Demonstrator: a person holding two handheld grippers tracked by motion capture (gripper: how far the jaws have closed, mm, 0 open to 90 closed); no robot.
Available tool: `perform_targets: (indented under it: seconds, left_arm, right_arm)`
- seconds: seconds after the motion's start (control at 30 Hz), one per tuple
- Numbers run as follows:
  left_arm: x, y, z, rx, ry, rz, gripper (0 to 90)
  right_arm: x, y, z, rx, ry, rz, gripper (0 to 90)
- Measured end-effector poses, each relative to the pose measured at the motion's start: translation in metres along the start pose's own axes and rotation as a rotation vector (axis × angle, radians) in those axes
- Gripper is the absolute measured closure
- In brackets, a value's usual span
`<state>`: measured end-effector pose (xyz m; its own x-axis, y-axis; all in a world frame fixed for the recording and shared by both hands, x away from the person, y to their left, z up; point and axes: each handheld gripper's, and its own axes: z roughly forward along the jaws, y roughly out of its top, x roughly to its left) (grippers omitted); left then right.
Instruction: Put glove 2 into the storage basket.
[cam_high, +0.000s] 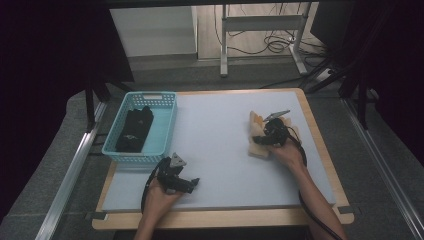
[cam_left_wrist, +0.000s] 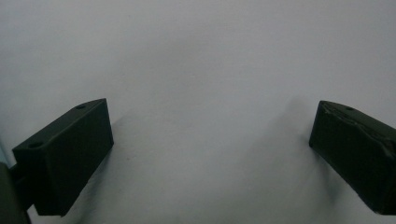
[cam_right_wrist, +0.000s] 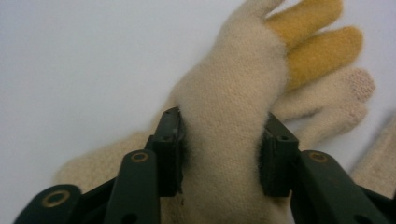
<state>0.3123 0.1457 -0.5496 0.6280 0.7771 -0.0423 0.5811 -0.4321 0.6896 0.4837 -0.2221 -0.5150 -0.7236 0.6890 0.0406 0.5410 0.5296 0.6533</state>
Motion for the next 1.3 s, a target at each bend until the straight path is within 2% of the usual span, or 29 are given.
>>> perform_targets:
  seconds: [0.13,0.27,0.43,0.53,0.7,0.8,0.83,0.9,0.97,1.1,1.17,1.23,1.3]
  left_arm:
    - [0.0,0.0,0.0,0.0,0.0,0.0,0.0]
    - [0.0,0.0,0.0,-0.001,0.001,-0.002,0.1]
    - [0.0,0.0,0.0,0.001,0.0,0.001,0.2]
    - [0.0,0.0,0.0,0.0,0.001,-0.001,0.2]
    - [0.0,0.0,0.0,0.0,0.001,-0.001,0.2]
    - [0.0,0.0,0.0,0.001,0.002,0.004,0.2]
    - [0.0,0.0,0.0,0.001,0.003,0.005,0.2]
    - [0.0,0.0,0.0,0.0,0.001,0.006,0.2]
    - [0.0,0.0,0.0,-0.002,0.001,0.003,0.2]
    - [0.0,0.0,0.0,-0.001,0.001,0.0,0.2]
    - [0.0,0.0,0.0,0.001,0.001,0.001,0.2]
    - [0.0,0.0,0.0,0.001,0.0,0.004,0.2]
    - [0.0,0.0,0.0,0.001,0.0,0.003,0.2]
  right_arm:
    - [0.001,0.0,-0.006,-0.014,0.031,0.028,59.6]
    - [0.016,0.004,-0.02,-0.055,0.094,0.019,59.4]
    - [0.05,0.013,-0.033,-0.081,0.144,-0.024,58.6]
    - [0.074,0.016,-0.032,-0.069,0.169,-0.058,58.0]
    - [0.113,0.016,-0.023,-0.057,0.215,-0.076,55.8]
    - [0.134,0.009,-0.013,-0.048,0.244,-0.054,44.8]
    - [0.141,0.006,-0.009,-0.028,0.258,-0.06,37.3]
    - [0.148,0.003,-0.008,-0.017,0.258,-0.087,33.1]
    - [0.149,0.004,-0.015,-0.036,0.238,-0.111,30.0]
    - [0.134,0.01,-0.028,-0.068,0.208,-0.097,30.8]
    - [0.125,0.01,-0.031,-0.071,0.188,-0.092,36.4]
    - [0.116,0.008,-0.032,-0.068,0.182,-0.084,47.6]
    - [0.11,0.004,-0.031,-0.065,0.172,-0.082,54.4]
